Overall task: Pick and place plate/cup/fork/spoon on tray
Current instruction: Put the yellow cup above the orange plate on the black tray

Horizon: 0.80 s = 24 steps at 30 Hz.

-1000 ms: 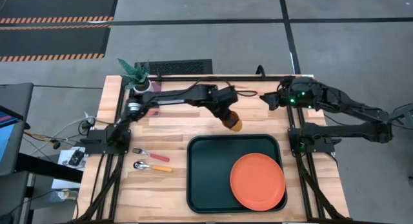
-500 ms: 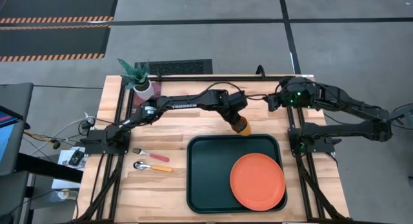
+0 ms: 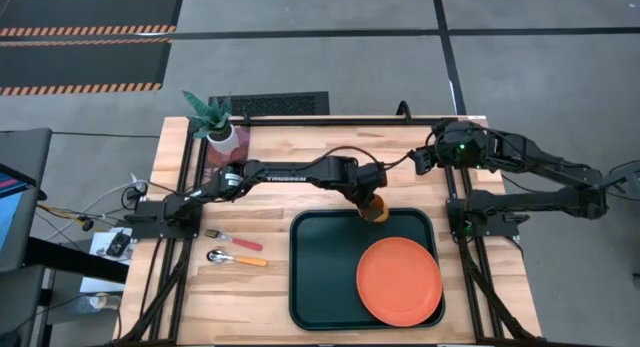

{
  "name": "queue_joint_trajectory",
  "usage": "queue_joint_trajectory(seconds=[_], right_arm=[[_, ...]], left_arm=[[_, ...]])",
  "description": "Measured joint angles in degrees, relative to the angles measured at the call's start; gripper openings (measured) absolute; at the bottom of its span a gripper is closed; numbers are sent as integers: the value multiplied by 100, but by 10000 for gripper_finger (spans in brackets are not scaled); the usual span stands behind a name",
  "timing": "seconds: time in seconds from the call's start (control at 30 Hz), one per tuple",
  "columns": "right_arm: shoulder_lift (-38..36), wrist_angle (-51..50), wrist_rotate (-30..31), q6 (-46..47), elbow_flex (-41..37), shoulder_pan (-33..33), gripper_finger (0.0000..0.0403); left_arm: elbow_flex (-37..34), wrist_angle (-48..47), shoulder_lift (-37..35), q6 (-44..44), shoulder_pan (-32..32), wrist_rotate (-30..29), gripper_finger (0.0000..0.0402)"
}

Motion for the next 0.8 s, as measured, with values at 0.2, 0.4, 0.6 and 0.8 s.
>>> queue_joint_trajectory(seconds=[0.2, 0.4, 0.6, 0.8], right_arm=[[0, -5, 5, 4, 0, 0, 209], [4, 56, 11, 4, 1, 0, 209], [7, 76, 17, -85, 0, 0, 209], [7, 73, 20, -101, -1, 0, 209]], left_arm=[[-2, -54, 0, -64, -2, -9, 0], [-4, -70, 2, -184, -105, -134, 0], [-4, -127, 2, -197, -140, -151, 0], [-4, -301, 2, -216, -139, -209, 0]])
